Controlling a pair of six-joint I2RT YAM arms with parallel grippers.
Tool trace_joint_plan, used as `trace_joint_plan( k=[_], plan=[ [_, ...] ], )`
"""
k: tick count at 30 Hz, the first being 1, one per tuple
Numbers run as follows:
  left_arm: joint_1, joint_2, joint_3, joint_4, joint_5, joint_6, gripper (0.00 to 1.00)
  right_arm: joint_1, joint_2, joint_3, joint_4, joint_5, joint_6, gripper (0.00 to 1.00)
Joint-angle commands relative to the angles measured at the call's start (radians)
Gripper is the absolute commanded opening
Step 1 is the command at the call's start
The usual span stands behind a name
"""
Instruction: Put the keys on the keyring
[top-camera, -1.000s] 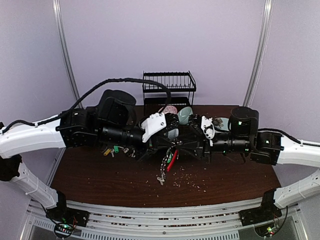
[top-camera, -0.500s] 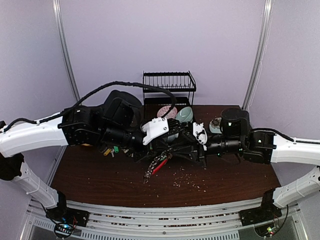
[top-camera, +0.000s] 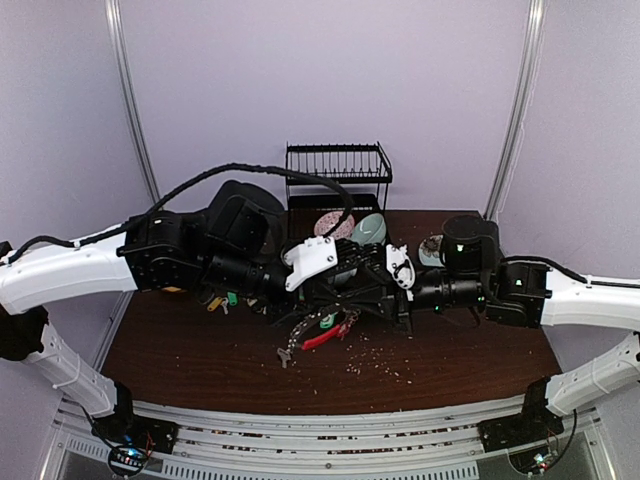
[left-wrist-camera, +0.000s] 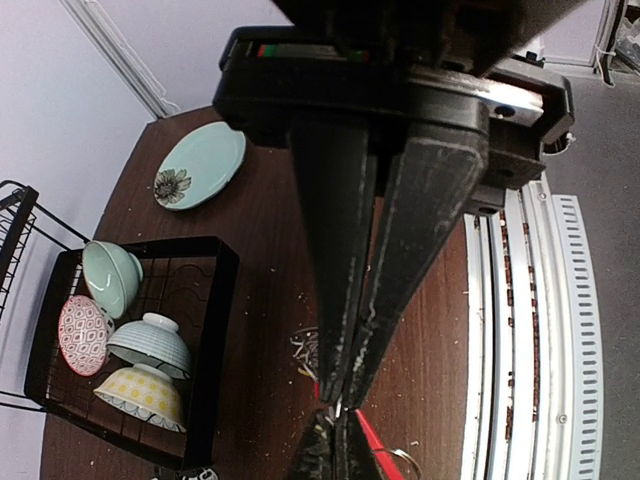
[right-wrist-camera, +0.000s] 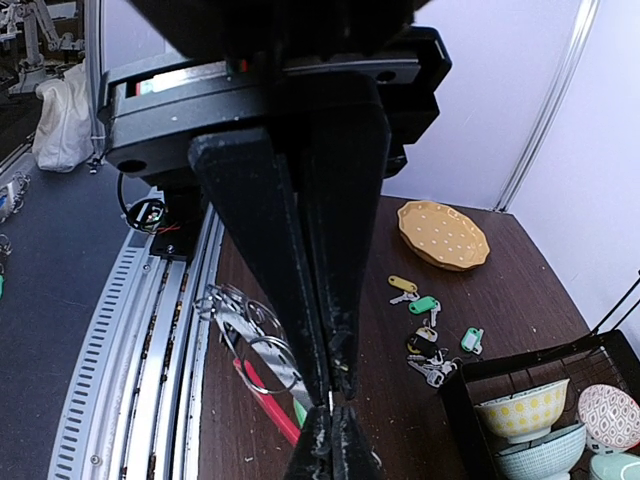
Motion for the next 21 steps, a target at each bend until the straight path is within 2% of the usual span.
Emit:
trace_joint_plan(
  k=[1,10,14,16,17,21],
  plan=[
    [-0.011,-0.014,0.011,0.067,0.05,0.021,0.0,-0.002,0.011,0.033,0.0,0.026,0.012,0.0],
    [-0.011,-0.068,-0.077,0.191,0.128,0.005,0.0,-0.002,-0.042,-0.026,0.136,0.039,0.096,0.0],
    [-0.009,-0.109,-0.143,0.28,0.113,-0.018,0.34,-0.001,-0.062,-0.083,0.259,0.011,0.175,0.0],
    [0.002,-0.146,-0.203,0.346,0.092,-0.036,0.38,-0.002,-0.068,-0.109,0.319,0.0,0.212,0.0],
    [0.022,-0.167,-0.233,0.386,0.094,-0.05,0.36,-0.002,-0.07,-0.124,0.369,-0.006,0.229,0.0],
    [0.067,-0.206,-0.333,0.528,0.163,-0.116,0.18,-0.001,-0.066,-0.187,0.527,-0.023,0.31,0.0]
  ],
)
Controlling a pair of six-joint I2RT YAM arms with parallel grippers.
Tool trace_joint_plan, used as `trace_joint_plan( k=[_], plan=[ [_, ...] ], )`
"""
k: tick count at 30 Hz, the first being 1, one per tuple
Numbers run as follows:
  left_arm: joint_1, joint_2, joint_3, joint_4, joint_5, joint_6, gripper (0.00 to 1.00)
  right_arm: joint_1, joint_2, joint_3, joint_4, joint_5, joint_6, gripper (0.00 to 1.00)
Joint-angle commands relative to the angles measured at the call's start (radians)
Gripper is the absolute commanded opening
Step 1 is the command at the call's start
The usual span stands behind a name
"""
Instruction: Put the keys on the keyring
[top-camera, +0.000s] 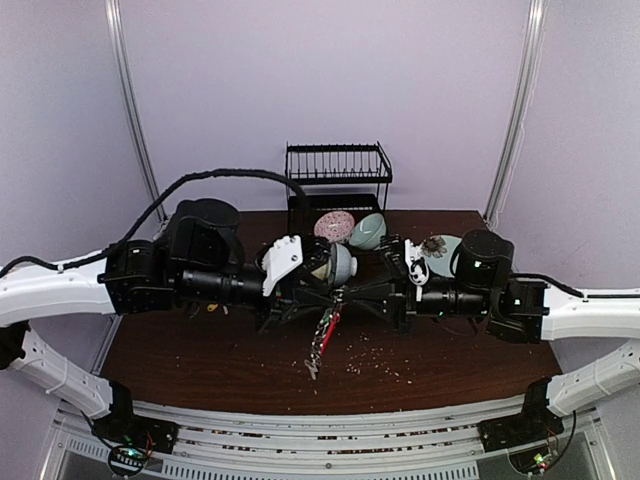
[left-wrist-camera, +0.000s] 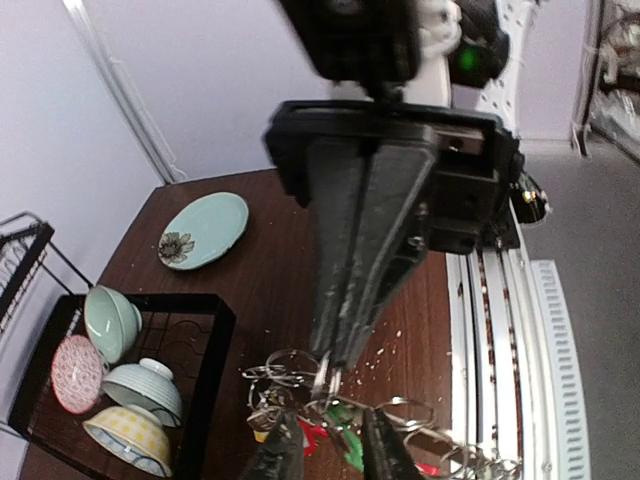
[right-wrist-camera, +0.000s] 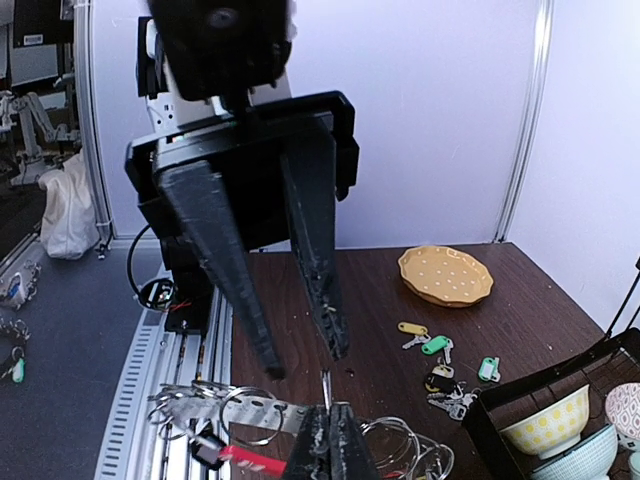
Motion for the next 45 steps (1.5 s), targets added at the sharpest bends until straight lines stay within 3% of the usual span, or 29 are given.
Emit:
trace_joint_plan(
  k=[1,5,14,23,29,32,35,39,45],
  plan=[
    [0.035,-0.04,-0.082,0.227,0.063,-0.067,0.16,-0.004,-0.021,-0.06,0.28,-0.023,0.129,0.0],
    [0.038,-0.029,-0.116,0.277,0.087,-0.086,0.13,0.003,-0.009,-0.083,0.365,-0.019,0.173,0.0],
    [0.038,0.022,-0.149,0.426,0.163,-0.134,0.15,0.039,0.026,-0.113,0.473,0.038,0.207,0.0],
    [0.036,0.048,-0.146,0.462,0.192,-0.14,0.16,0.051,0.057,-0.177,0.614,0.091,0.283,0.0],
    [0.036,-0.043,-0.204,0.457,0.158,-0.118,0.33,0.045,0.015,-0.181,0.508,0.1,0.235,0.0],
    [0.036,-0.075,-0.211,0.44,0.135,-0.101,0.37,0.045,0.002,-0.163,0.428,0.082,0.2,0.0],
    [0.037,-0.072,-0.202,0.417,0.13,-0.098,0.38,0.044,-0.007,-0.16,0.41,0.075,0.19,0.0],
    [0.037,-0.033,-0.165,0.374,0.11,-0.095,0.28,0.045,-0.004,-0.147,0.399,0.064,0.182,0.0],
    [0.038,0.0,-0.132,0.339,0.129,-0.077,0.24,0.045,-0.004,-0.139,0.392,0.055,0.175,0.0]
  ],
)
